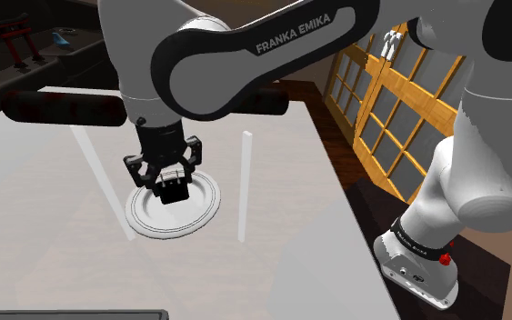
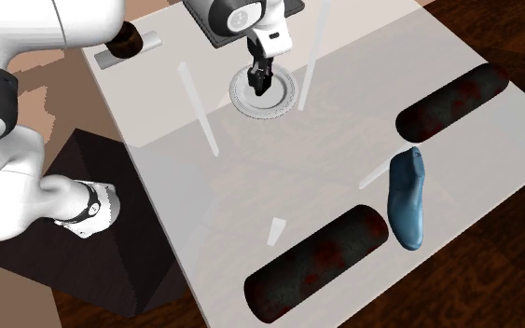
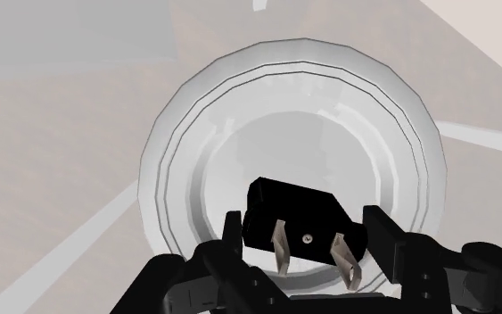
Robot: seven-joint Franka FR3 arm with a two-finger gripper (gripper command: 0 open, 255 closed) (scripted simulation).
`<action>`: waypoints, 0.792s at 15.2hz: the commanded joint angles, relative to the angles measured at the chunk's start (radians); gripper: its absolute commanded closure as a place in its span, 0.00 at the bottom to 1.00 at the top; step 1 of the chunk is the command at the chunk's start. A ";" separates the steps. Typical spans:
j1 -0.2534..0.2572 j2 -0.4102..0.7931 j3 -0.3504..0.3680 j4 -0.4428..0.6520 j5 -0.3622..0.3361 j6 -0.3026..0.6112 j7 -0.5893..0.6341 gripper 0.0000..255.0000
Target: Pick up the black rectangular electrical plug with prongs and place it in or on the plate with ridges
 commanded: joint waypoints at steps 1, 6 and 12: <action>0.000 0.000 0.000 -0.002 0.000 0.003 0.000 1.00; 0.000 0.000 0.000 -0.002 0.000 0.003 0.000 0.00; -0.001 -0.009 0.002 0.020 0.005 -0.028 -0.003 0.00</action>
